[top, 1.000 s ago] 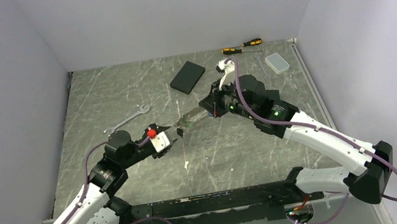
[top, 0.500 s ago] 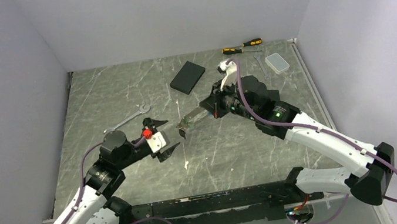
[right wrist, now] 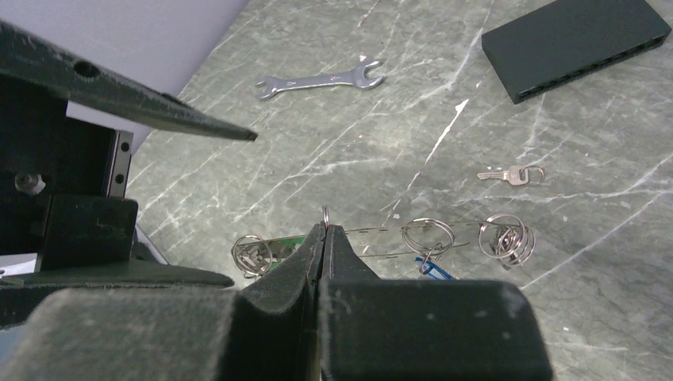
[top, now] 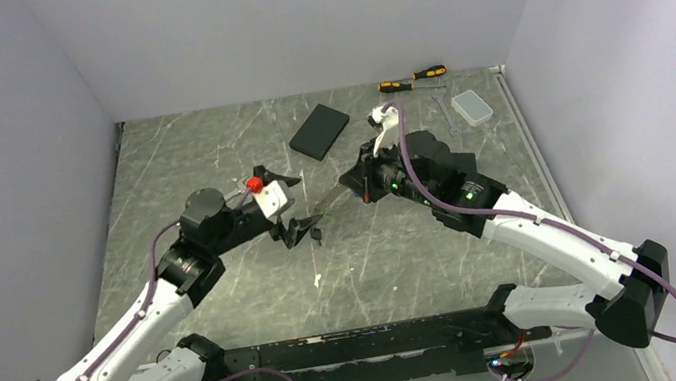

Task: Put the keys on the keyring

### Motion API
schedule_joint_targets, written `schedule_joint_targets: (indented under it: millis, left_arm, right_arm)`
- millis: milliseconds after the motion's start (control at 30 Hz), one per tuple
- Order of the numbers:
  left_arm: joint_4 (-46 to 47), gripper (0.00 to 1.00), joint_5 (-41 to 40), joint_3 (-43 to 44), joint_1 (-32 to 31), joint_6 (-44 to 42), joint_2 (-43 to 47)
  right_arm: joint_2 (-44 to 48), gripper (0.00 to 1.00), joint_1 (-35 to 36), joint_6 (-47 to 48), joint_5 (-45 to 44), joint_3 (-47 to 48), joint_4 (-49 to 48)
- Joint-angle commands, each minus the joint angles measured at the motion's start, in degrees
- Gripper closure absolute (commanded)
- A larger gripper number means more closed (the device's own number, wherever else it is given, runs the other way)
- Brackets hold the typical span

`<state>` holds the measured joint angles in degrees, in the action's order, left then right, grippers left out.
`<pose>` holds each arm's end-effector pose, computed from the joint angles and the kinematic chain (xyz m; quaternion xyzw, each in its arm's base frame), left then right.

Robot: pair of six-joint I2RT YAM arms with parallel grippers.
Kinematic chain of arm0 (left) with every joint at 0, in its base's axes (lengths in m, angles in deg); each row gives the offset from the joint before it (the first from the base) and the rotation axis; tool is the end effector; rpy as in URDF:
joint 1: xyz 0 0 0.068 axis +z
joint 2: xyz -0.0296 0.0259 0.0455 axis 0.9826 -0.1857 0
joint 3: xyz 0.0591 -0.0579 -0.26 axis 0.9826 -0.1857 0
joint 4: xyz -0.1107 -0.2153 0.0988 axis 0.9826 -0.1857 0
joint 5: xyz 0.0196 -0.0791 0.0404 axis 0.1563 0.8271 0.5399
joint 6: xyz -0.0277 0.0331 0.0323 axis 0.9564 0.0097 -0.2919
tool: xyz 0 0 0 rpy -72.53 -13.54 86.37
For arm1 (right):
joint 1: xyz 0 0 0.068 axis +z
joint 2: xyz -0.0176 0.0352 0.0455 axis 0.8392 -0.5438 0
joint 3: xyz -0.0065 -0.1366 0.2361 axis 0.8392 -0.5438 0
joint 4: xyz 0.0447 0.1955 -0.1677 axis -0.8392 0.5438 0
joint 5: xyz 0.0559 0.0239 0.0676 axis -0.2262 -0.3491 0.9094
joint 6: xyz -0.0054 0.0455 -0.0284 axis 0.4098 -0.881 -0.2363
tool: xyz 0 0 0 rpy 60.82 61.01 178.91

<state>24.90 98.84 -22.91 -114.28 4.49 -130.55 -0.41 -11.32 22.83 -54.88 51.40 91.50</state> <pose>0.1609 -0.1339 0.3220 0.4598 0.5773 -0.2926 0.6079 0.1797 0.1848 0.3612 -0.1558 0.7829 0.3456 0.4933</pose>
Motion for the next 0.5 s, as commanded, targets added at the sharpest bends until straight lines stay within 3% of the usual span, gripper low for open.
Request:
schedule_joint_targets:
  millis: [0, 233, 467]
  left_arm:
    - [6.2, 0.14, 1.2, 5.8, -0.3, 3.2, -4.6]
    - [11.0, 0.16, 0.1, 10.0, -1.6, 6.6, -14.5]
    - [9.2, 0.3, 1.3, 12.6, -2.4, 5.8, -19.3]
  right_arm:
    - [0.2, 1.0, 0.1, -0.7, 1.0, 0.5, -5.7]
    - [-0.1, 1.0, 0.1, -0.8, 1.2, 0.4, -6.2]
    - [0.2, 1.0, 0.1, -0.7, 1.5, 0.2, -6.4]
